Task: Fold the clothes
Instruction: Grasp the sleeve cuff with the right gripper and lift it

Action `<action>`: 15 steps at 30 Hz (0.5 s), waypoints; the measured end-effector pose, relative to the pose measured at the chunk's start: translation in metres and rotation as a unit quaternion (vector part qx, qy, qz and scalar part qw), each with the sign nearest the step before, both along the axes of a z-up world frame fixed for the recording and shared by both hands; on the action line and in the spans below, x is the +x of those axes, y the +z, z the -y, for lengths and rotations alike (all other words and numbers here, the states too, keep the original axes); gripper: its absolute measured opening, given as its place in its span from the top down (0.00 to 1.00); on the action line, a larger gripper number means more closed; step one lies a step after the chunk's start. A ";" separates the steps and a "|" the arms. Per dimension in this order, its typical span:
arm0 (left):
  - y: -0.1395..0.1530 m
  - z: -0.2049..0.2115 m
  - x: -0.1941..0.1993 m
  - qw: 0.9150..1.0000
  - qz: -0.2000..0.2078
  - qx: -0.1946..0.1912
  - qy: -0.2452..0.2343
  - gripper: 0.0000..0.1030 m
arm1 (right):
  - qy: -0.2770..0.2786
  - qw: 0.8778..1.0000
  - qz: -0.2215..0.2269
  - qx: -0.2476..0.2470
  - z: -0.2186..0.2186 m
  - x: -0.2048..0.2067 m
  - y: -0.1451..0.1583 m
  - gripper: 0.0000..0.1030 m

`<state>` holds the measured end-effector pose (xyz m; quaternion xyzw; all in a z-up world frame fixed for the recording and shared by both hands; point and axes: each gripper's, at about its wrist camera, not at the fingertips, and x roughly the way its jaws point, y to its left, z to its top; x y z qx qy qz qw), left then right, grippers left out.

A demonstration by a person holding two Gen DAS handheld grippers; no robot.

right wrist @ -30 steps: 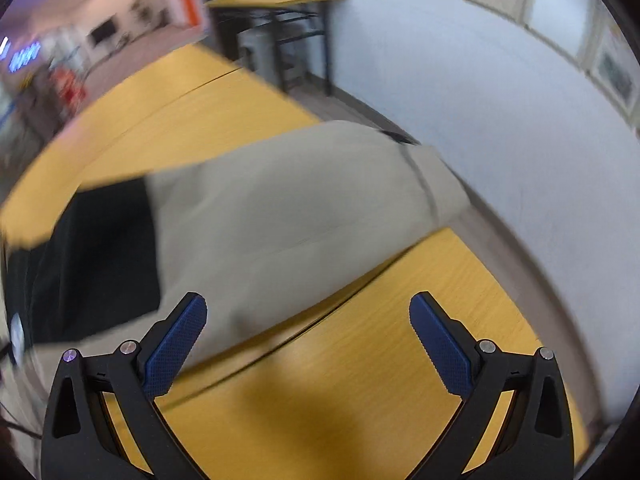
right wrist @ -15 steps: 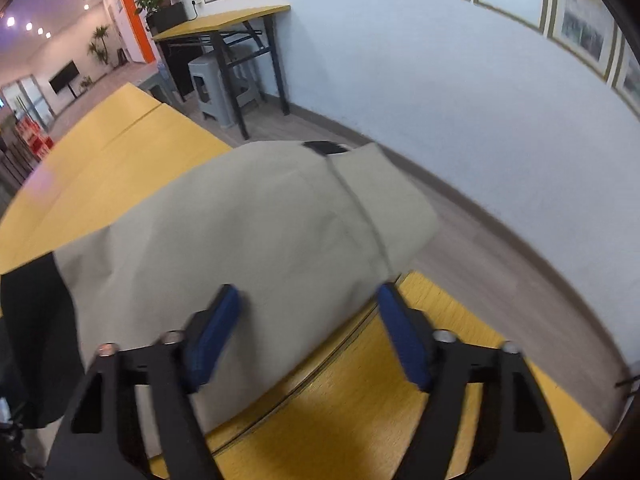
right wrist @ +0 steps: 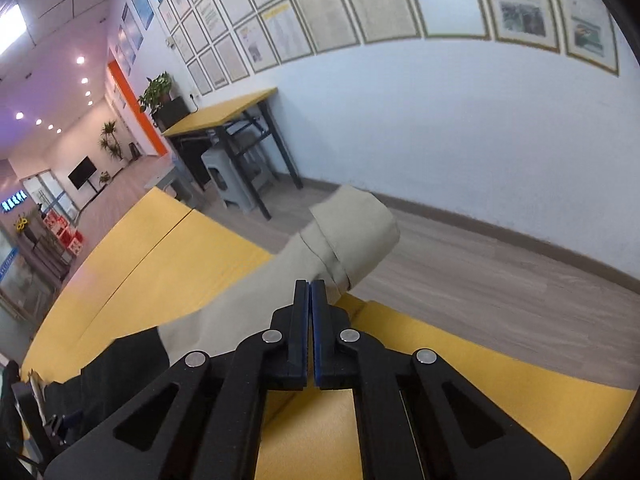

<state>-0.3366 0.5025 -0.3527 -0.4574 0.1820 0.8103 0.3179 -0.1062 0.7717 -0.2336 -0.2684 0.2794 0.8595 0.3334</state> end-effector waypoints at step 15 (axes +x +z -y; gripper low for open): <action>0.042 0.011 0.028 0.999 -0.015 0.041 0.033 0.00 | 0.063 0.992 -0.072 0.080 0.082 0.029 0.100 0.99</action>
